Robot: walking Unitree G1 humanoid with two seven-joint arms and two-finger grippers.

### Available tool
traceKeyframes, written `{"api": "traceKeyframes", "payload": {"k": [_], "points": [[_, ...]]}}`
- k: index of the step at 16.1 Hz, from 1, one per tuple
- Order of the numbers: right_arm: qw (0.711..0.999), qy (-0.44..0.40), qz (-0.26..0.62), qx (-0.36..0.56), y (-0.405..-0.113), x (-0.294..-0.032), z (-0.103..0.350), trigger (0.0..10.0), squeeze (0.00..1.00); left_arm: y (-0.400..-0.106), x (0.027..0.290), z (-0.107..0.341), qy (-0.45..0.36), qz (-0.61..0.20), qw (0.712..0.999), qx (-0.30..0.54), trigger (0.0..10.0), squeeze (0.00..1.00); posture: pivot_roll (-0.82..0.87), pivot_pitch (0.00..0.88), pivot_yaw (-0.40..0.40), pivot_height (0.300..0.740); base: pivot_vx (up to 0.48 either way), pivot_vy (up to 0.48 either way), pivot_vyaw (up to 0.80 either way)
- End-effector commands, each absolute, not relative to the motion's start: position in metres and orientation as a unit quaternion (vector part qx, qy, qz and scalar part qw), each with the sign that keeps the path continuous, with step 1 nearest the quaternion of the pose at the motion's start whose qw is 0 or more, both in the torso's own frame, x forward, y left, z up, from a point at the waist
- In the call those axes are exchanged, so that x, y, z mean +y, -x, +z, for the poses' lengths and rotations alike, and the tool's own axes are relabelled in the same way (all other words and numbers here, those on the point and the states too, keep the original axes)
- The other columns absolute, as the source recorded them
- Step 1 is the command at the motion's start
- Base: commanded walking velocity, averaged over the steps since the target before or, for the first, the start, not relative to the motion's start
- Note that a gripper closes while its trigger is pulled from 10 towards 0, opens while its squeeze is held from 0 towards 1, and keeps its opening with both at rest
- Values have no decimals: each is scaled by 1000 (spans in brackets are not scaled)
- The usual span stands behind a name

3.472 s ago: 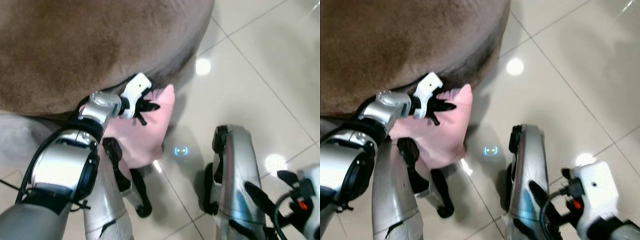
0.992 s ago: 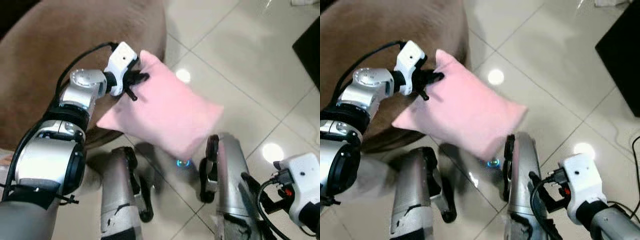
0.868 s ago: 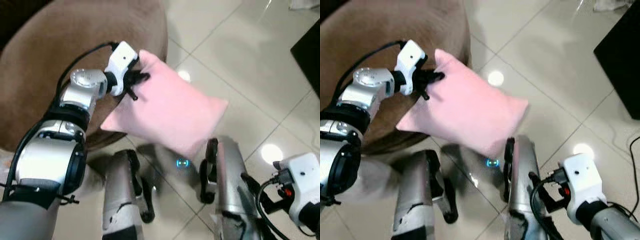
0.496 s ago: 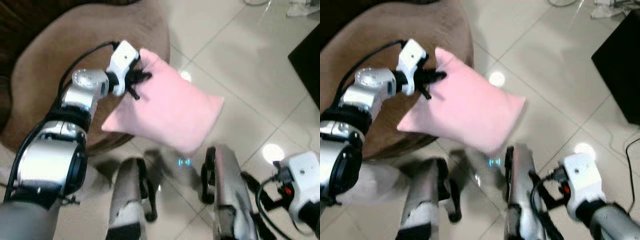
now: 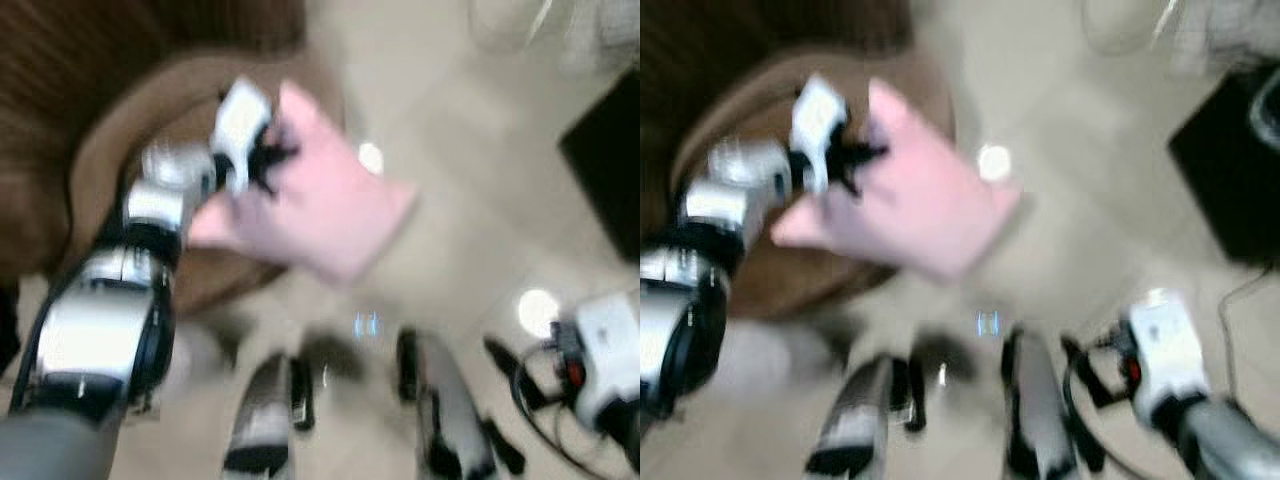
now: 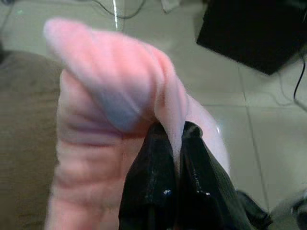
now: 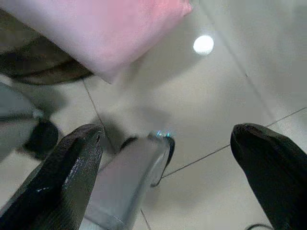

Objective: Move the pillow to the sofa from floor

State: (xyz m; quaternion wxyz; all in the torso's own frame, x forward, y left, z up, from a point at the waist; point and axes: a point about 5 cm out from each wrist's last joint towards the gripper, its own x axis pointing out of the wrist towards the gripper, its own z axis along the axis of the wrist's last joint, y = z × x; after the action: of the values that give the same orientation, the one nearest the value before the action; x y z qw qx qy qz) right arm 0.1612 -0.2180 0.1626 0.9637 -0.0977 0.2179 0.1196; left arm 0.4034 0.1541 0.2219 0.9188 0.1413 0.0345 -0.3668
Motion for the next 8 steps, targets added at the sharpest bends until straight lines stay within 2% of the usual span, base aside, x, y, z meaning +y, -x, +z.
{"api": "traceKeyframes", "payload": {"k": [1,5,8], "points": [[958,90,127,239,-158,-215,154,10000,0,-402,160,217,-133,-358,924,33,0,0,-289,377,111,740,0,0,0],[961,79,129,234,-167,-214,148,10000,0,-400,164,205,-108,-330,937,34,0,0,-268,350,84,740,0,0,0],[975,52,101,193,-196,-212,136,10000,0,-397,169,189,-64,-277,958,26,0,0,-226,290,46,740,0,0,0]]}}
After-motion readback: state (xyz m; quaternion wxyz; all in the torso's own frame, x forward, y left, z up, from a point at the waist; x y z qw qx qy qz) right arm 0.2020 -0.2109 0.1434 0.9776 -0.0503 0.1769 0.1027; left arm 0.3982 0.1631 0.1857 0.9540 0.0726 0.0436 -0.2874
